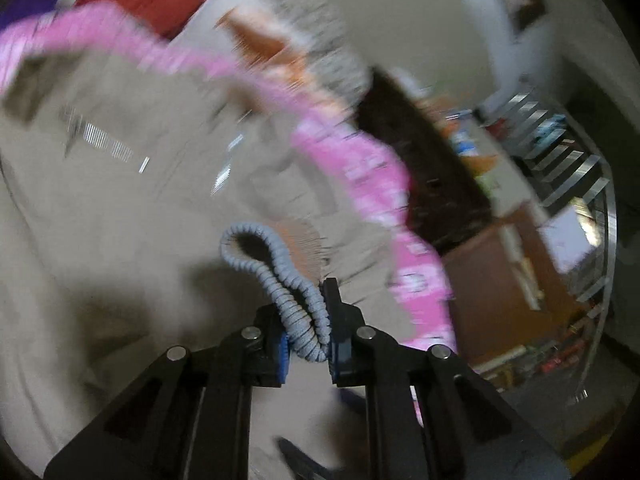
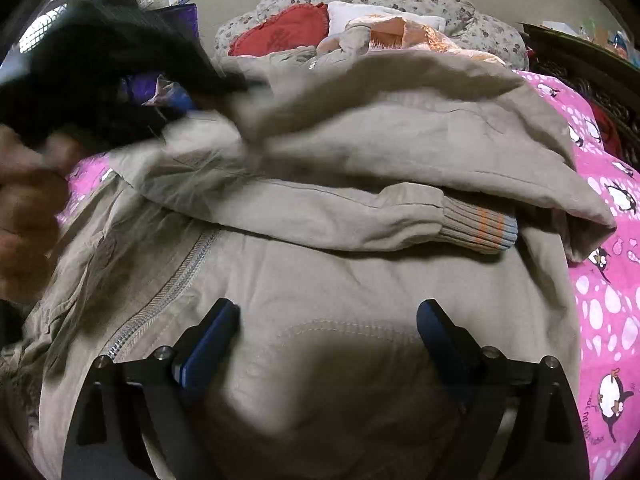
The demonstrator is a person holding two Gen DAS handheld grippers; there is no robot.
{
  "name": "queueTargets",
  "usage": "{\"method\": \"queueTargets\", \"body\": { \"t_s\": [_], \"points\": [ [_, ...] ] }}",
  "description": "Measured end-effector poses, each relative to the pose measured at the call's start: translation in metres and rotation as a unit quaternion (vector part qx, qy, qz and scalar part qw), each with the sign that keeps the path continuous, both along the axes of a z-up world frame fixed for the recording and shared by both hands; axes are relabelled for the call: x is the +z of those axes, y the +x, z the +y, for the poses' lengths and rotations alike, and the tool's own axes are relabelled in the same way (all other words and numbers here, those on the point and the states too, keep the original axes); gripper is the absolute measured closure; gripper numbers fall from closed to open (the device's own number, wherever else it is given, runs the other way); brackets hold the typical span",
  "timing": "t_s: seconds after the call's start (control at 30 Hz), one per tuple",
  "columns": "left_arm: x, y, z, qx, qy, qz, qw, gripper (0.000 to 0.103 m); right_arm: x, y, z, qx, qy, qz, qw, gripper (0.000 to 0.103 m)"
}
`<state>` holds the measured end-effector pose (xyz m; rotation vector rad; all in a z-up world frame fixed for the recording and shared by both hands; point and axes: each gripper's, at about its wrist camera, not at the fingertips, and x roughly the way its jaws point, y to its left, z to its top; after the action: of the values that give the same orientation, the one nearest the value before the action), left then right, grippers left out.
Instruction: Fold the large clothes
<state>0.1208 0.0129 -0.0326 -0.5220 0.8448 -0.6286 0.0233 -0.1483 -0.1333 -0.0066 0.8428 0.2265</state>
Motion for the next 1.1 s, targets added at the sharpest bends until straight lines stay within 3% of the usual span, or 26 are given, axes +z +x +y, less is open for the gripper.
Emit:
{"method": "queueTargets", "body": {
  "t_s": [0.13,0.23,0.4,0.5,0.57,0.63,0.7,0.8,0.87,0.9,0.93,1.03,1.07,1.1],
  "points": [
    [0.057,-0.031,0.037,0.0,-0.013,-0.066,0.9977,0.092,-0.001,0.001,0.0,0.0,0.0,0.0,1.0,0.01],
    [0.069,-0.032,0.075,0.037,0.011,-0.081,0.9959,0.091,-0.001,0.001,0.0,0.0,0.001,0.0,1.0,0.01],
    [0.036,-0.016,0.131,0.104,0.042,-0.042,0.9928,0.092,-0.001,0.002,0.001,0.0,0.001,0.0,1.0,0.01],
    [-0.012,0.009,0.143,0.11,0.051,0.017,0.9924,0.091,-0.001,0.002,0.001,-0.001,0.001,0.001,1.0,0.009],
    [-0.036,0.017,0.142,0.116,0.089,0.042,0.9884,0.09,-0.002,0.004,0.002,-0.002,0.002,0.007,1.0,0.007],
    [-0.05,0.022,0.139,0.114,0.11,0.066,0.9852,0.083,-0.003,0.009,0.0,-0.003,0.007,0.017,1.0,0.002],
    [-0.05,0.014,0.143,0.128,0.115,0.057,0.9834,0.067,-0.003,0.012,-0.002,0.0,0.014,0.032,0.999,0.001],
    [-0.034,-0.002,0.158,0.174,0.13,0.022,0.9759,0.053,0.003,0.013,0.0,0.009,0.009,0.06,0.998,0.001],
    [-0.017,-0.015,0.166,0.226,0.163,-0.012,0.9603,0.051,0.018,0.007,0.0,0.019,0.01,0.057,0.998,0.011],
    [-0.014,-0.016,0.169,0.238,0.171,-0.023,0.9558,0.051,0.027,0.006,-0.002,0.021,0.014,0.045,0.999,0.018],
    [-0.006,-0.02,0.163,0.247,0.183,-0.047,0.9503,0.051,0.043,0.003,-0.001,0.031,0.021,0.019,0.999,0.019],
    [-0.006,-0.017,0.131,0.192,0.19,-0.078,0.9597,0.051,0.084,0.007,0.002,0.041,0.031,-0.066,0.997,0.022],
    [-0.009,-0.01,0.121,0.179,0.191,-0.08,0.9618,0.051,0.09,0.013,0.001,0.033,0.037,-0.076,0.996,0.035],
    [-0.013,-0.003,0.113,0.17,0.194,-0.078,0.963,0.051,0.096,0.024,0.0,0.027,0.051,-0.074,0.996,0.06]
  ]
}}
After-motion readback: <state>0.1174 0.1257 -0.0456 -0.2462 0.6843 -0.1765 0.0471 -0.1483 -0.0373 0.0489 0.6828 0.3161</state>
